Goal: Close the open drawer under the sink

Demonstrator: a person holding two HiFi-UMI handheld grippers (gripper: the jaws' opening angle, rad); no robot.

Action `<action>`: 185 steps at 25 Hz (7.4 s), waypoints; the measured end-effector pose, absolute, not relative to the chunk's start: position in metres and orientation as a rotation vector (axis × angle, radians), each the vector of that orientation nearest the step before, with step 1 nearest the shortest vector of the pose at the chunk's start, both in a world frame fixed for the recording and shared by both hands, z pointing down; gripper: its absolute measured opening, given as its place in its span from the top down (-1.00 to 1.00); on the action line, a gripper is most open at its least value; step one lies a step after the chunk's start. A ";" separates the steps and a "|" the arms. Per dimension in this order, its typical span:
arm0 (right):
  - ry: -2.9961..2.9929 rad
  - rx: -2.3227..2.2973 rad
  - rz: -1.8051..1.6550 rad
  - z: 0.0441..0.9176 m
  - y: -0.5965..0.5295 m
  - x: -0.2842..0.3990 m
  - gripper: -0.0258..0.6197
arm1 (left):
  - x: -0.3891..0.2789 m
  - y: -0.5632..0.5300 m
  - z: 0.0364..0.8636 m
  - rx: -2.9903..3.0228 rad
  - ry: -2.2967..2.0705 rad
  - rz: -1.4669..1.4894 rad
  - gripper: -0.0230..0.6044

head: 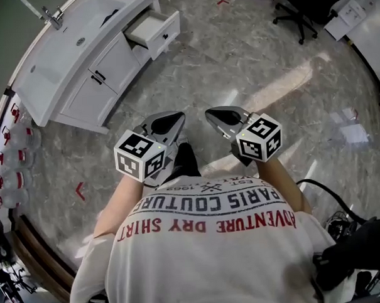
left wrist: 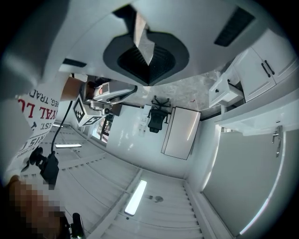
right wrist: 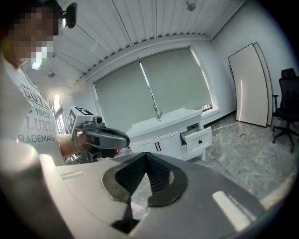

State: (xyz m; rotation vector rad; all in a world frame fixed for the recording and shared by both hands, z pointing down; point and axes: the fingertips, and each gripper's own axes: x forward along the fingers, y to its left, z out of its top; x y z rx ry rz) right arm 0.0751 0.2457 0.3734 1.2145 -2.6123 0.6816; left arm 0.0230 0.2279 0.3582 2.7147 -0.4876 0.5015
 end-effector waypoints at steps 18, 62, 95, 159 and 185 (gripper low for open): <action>-2.642 1.116 0.614 0.386 -0.098 0.087 0.92 | 0.022 -0.103 0.385 2.602 -0.672 0.494 0.92; -2.332 1.018 0.534 0.645 -0.371 0.118 0.92 | -0.016 -0.284 0.534 2.160 -0.976 0.520 0.92; -2.313 1.013 0.599 0.692 -0.444 0.088 0.92 | -0.055 -0.306 0.587 2.014 -1.023 0.524 0.92; -2.597 0.732 0.652 0.448 -0.237 -0.026 0.92 | -0.105 -0.209 0.445 2.293 -1.060 0.377 0.92; -2.653 0.813 0.600 0.388 0.208 0.119 0.92 | 0.059 0.194 0.381 2.452 -0.907 0.359 0.92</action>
